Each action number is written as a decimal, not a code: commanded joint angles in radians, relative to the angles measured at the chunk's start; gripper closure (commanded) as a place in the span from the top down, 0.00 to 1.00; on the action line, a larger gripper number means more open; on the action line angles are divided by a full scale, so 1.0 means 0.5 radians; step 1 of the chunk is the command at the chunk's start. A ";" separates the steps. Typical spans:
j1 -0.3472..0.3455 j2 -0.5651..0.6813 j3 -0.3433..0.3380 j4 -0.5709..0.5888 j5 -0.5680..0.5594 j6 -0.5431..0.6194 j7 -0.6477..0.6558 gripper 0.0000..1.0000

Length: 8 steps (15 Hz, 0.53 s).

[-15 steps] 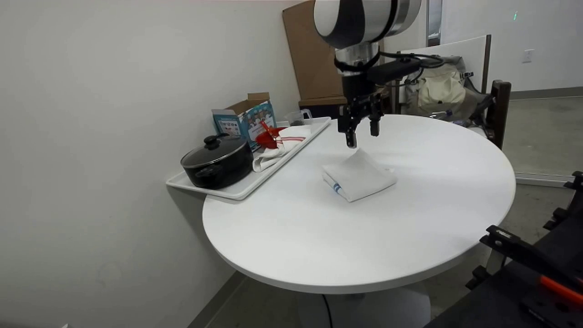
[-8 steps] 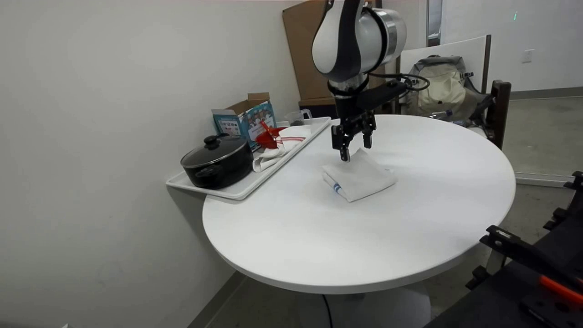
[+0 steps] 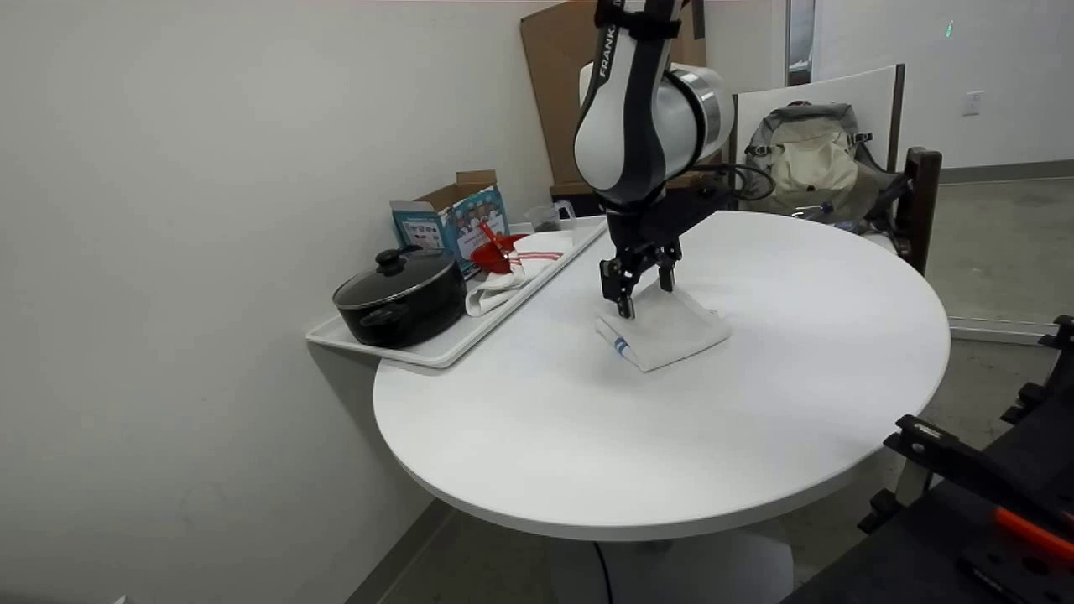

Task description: Wipe the table

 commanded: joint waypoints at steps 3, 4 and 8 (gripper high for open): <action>0.023 0.140 -0.034 0.068 -0.012 0.114 0.102 0.51; 0.023 0.154 -0.035 0.064 -0.006 0.126 0.112 0.44; 0.022 0.176 -0.040 0.040 -0.010 0.155 0.108 0.13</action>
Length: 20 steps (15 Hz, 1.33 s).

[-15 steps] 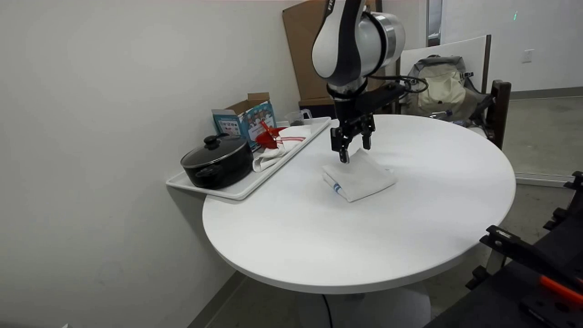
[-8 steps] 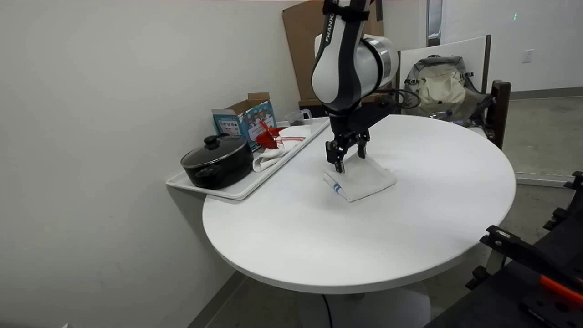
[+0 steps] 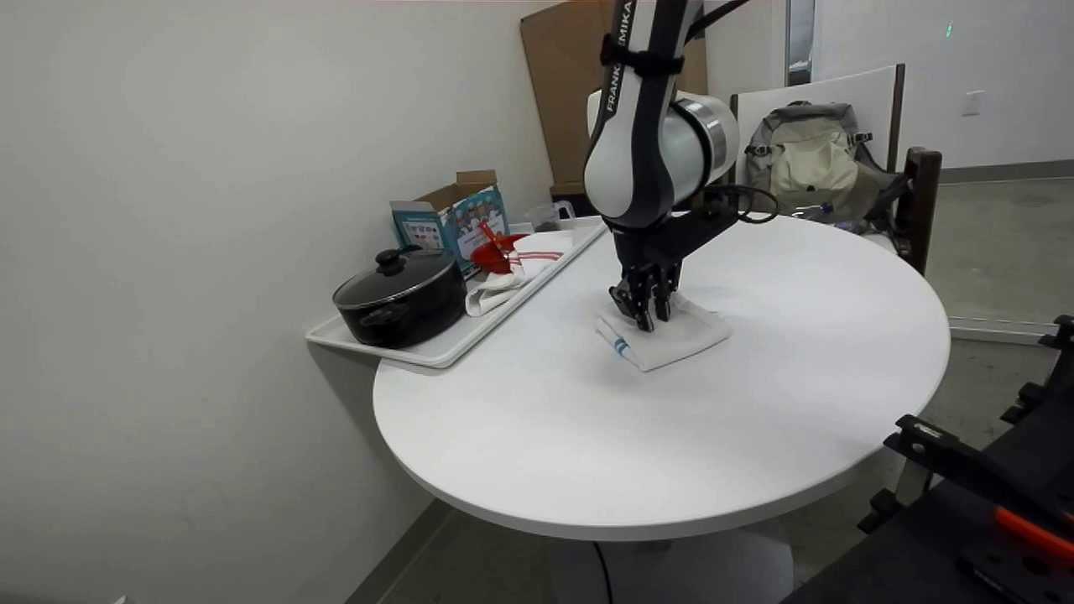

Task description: Wipe the table

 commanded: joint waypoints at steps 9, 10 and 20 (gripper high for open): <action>-0.206 -0.162 0.506 -0.433 0.091 0.043 -0.321 0.01; -0.199 -0.190 0.564 -0.525 0.086 0.056 -0.350 0.01; -0.148 -0.307 0.525 -0.729 0.057 0.032 -0.343 0.01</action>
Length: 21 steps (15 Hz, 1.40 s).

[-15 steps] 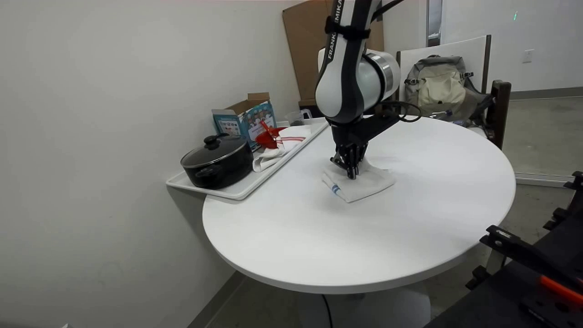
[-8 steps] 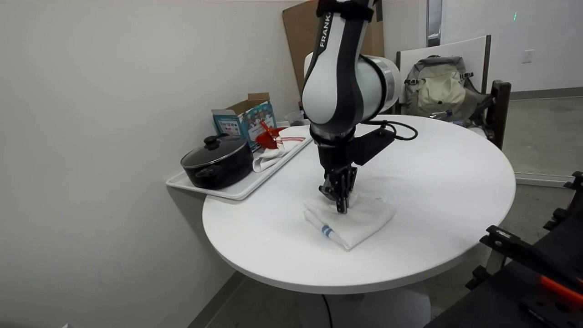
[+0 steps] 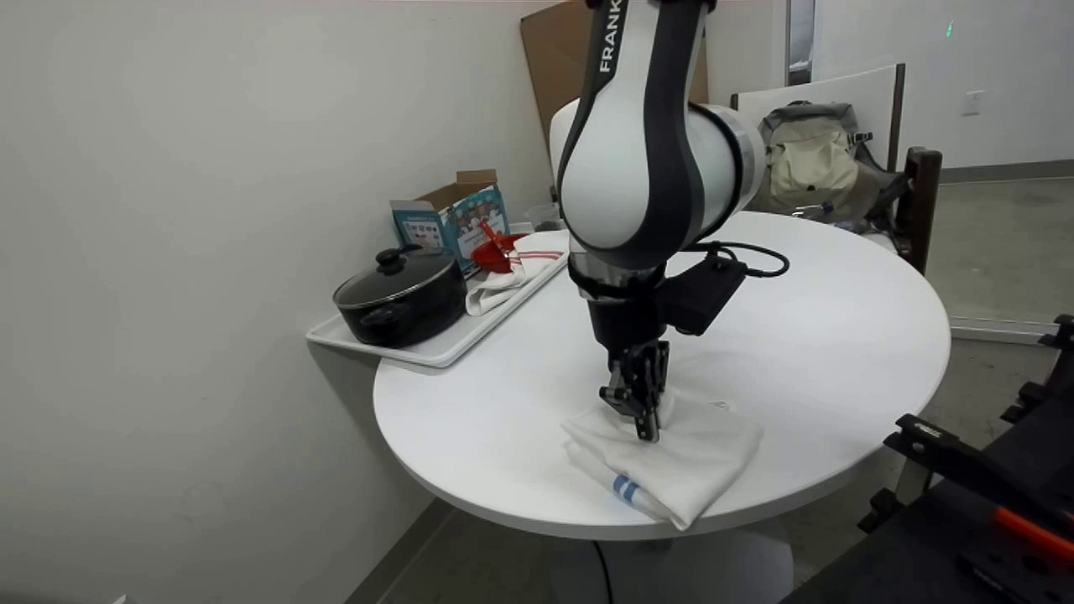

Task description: Wipe the table

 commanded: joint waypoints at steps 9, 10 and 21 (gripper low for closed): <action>-0.527 -0.142 -0.243 -0.128 0.190 -0.017 -0.229 0.01; -0.560 -0.132 -0.240 -0.114 0.199 -0.039 -0.251 0.01; -0.849 0.117 -0.505 0.724 0.071 -0.766 -0.862 0.01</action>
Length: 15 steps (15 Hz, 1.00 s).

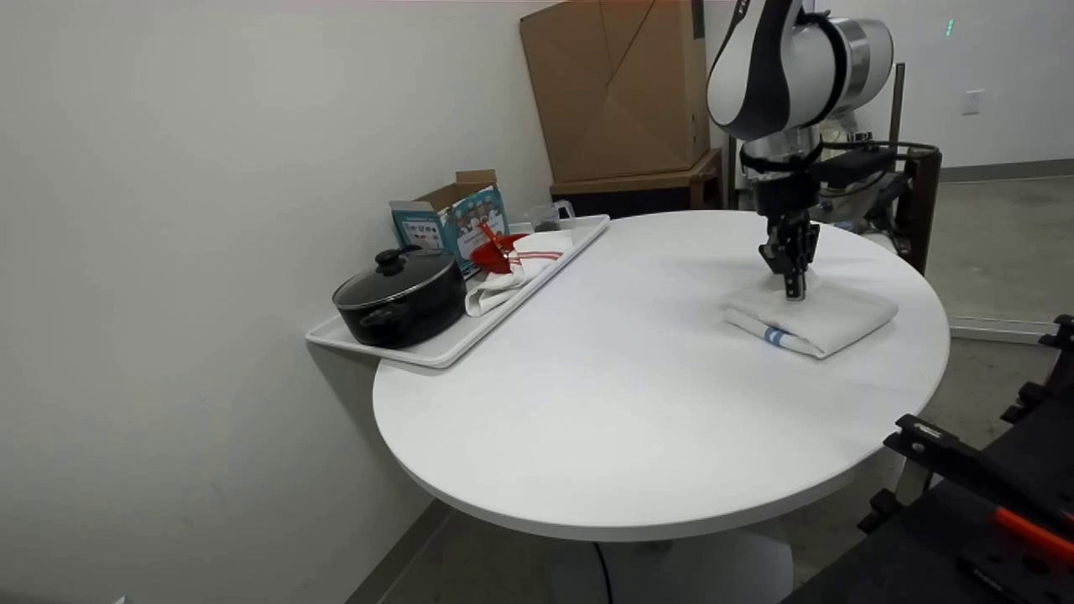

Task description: Wipe the table

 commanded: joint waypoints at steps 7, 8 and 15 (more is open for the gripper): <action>-0.127 0.569 -0.134 1.115 -0.032 -0.527 -0.358 0.01; -0.120 0.642 -0.152 1.201 -0.043 -0.554 -0.336 0.01; -0.084 0.799 -0.159 1.412 -0.098 -0.718 -0.345 0.01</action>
